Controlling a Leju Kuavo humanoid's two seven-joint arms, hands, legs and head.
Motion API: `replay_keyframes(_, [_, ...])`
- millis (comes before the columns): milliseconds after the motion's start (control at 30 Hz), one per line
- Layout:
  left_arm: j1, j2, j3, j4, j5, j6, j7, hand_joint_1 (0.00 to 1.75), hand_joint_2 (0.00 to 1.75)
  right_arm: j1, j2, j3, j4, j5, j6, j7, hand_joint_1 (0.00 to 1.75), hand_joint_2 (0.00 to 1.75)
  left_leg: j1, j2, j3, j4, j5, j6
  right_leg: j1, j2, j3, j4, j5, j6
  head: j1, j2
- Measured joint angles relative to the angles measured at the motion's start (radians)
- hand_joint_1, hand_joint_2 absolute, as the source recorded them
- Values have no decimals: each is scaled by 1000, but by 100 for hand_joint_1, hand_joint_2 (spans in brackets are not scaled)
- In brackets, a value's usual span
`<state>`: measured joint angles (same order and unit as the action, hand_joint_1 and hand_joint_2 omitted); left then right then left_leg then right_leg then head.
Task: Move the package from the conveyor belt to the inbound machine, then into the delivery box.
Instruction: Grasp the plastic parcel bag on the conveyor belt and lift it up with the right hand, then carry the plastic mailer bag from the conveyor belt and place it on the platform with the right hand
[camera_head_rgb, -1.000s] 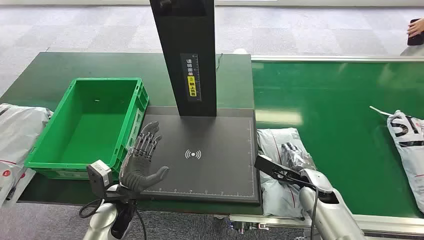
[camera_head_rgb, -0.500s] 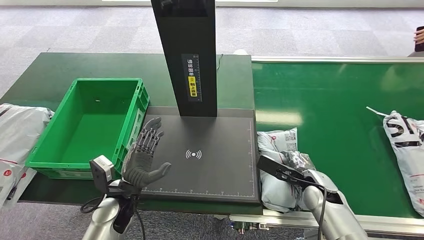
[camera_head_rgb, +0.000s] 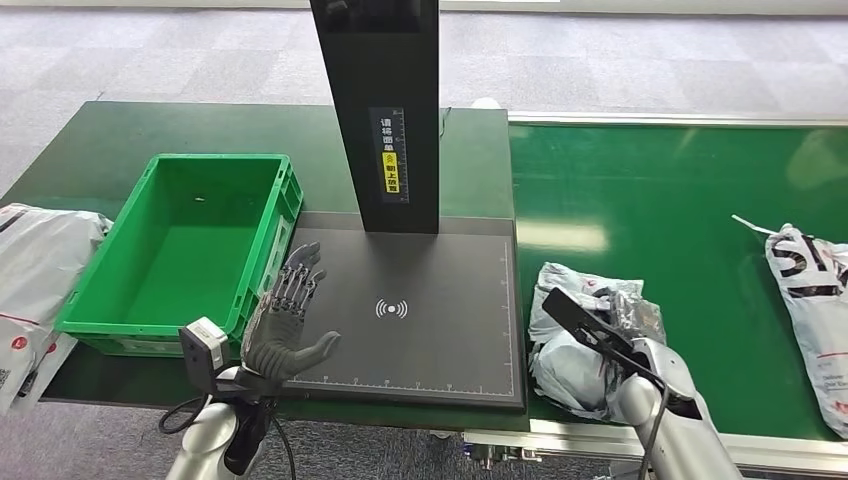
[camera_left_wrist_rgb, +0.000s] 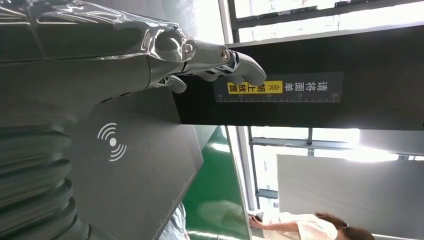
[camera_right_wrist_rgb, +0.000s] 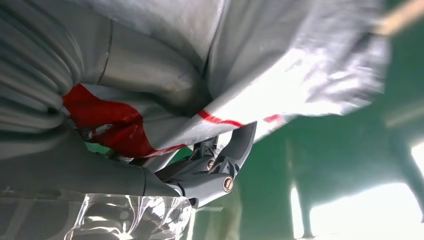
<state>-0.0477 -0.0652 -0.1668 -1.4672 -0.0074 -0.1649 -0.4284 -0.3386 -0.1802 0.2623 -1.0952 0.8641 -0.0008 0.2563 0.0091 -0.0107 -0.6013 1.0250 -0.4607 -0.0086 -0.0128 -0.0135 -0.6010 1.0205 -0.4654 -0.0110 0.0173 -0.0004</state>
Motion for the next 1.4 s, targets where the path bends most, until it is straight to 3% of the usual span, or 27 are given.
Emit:
replay_keyframes(167, [15, 0, 1, -10, -5, 6, -8, 0, 175, 25, 14, -112, -148, -57, -86, -54, 175, 175, 0, 1, -1, 0, 0, 0, 0, 1, -1, 0, 0, 0, 0, 0])
replay_keyframes(333, [23, -6, 3, -22, -9, 20, -21, 0, 175, 25, 42, -191, -276, -122, -171, -185, 175, 175, 1, 3, -1, 0, 0, 0, 0, 3, -2, 0, 0, -1, 0, 0])
replay_keyframes(567, [26, -10, 5, -27, 10, 31, -61, 0, 175, -15, 97, -191, -359, -291, -95, -414, 175, 175, 1, 4, 0, 0, 0, 0, 1, 4, -3, 2, 0, -1, 0, 0])
replay_keyframes(800, [-14, -33, 8, -27, -15, 88, -70, 0, 175, -103, 126, -75, -312, -418, 50, -513, 175, 175, 1, 5, 0, 0, 0, 0, 1, 4, -3, 2, 0, -1, 0, 0])
replay_keyframes(1033, [-48, -43, 8, -27, -55, 178, -76, 0, 175, -215, 169, 125, -65, -502, 235, -557, 175, 175, 2, 5, 0, 0, 0, 0, 1, 5, -3, 2, 1, -1, 0, 0])
replay_keyframes(1300, [-47, -43, 5, -27, -53, 188, -81, 0, 175, -285, 206, 289, 175, -550, 296, -608, 175, 175, 2, 5, -1, 0, 0, -1, 1, 5, -3, 2, 0, -1, 0, 0])
replay_keyframes(1333, [-47, -43, 4, -27, -52, 188, -81, 0, 175, -287, 207, 297, 189, -564, 304, -624, 167, 175, 1, 5, -1, 0, 0, -1, 1, 5, -3, 1, 0, -1, 0, 0])
replay_keyframes(1400, [-47, -43, 2, -26, -51, 188, -81, 0, 175, -288, 208, 307, 207, -591, 307, -667, 85, 175, 1, 5, -1, 0, 0, 0, 1, 5, -3, 1, 0, -1, 0, 0])
